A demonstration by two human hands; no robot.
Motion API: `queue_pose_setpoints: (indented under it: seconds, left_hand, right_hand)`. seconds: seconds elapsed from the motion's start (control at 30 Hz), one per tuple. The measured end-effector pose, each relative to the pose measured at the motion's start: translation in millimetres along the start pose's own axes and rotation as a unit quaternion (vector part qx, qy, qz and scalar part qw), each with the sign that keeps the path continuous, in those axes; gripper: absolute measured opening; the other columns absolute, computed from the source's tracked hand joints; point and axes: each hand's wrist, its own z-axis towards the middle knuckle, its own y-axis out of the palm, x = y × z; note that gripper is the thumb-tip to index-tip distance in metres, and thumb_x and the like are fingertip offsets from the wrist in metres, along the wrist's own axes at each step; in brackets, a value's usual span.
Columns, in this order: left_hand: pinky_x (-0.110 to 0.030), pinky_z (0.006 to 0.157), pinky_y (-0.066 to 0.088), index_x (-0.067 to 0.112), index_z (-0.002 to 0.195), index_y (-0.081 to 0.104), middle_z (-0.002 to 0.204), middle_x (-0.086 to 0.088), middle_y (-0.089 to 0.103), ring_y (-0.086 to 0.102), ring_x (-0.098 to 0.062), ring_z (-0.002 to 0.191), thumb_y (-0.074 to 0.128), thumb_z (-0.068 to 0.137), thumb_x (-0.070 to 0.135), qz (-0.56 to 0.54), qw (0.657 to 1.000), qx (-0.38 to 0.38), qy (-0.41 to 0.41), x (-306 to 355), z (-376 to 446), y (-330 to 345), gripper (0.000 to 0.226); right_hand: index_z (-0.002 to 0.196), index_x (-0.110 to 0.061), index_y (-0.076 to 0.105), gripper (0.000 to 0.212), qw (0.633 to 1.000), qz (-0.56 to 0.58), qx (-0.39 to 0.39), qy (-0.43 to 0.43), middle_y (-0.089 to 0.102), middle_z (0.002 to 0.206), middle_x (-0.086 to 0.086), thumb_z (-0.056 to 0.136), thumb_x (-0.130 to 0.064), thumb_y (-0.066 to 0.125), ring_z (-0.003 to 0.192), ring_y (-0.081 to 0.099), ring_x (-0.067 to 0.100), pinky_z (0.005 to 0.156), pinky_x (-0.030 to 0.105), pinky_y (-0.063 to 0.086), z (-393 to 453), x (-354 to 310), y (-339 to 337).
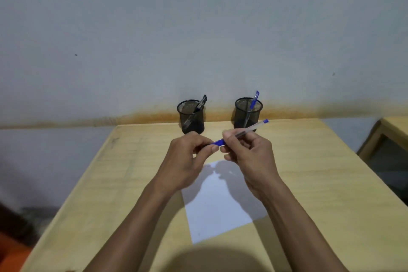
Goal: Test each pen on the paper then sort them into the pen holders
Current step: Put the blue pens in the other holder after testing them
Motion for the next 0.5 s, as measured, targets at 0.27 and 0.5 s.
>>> queue_pose_setpoints:
  seconds: [0.27, 0.5]
  left_hand:
    - [-0.021, 0.06, 0.045, 0.018, 0.088, 0.078, 0.074, 0.011, 0.068, 0.061, -0.005, 0.067, 0.066, 0.092, 0.03, -0.027, 0.996, -0.011, -0.088, 3, -39, 0, 0.017]
    - [-0.019, 0.051, 0.036, 0.016, 0.074, 0.076, 0.049, 0.015, 0.056, 0.044, -0.004, 0.049, 0.067, 0.091, 0.026, -0.104, 0.981, -0.001, -0.167, 14, -30, 3, 0.022]
  right_hand:
    - [0.089, -0.003, 0.072, 0.016, 0.999, -0.023, -0.034, 0.031, 0.069, 0.066, 0.003, 0.094, -0.018, 0.072, 0.062, 0.063, 0.011, 0.062, 0.024, 0.054, -16, 13, 3]
    - [0.089, 0.0, 0.069, 0.014, 0.996, 0.044, -0.035, 0.07, 0.061, 0.063, 0.006, 0.095, -0.012, 0.069, 0.057, 0.055, 0.012, 0.06, 0.024, 0.05, -1, 10, 7]
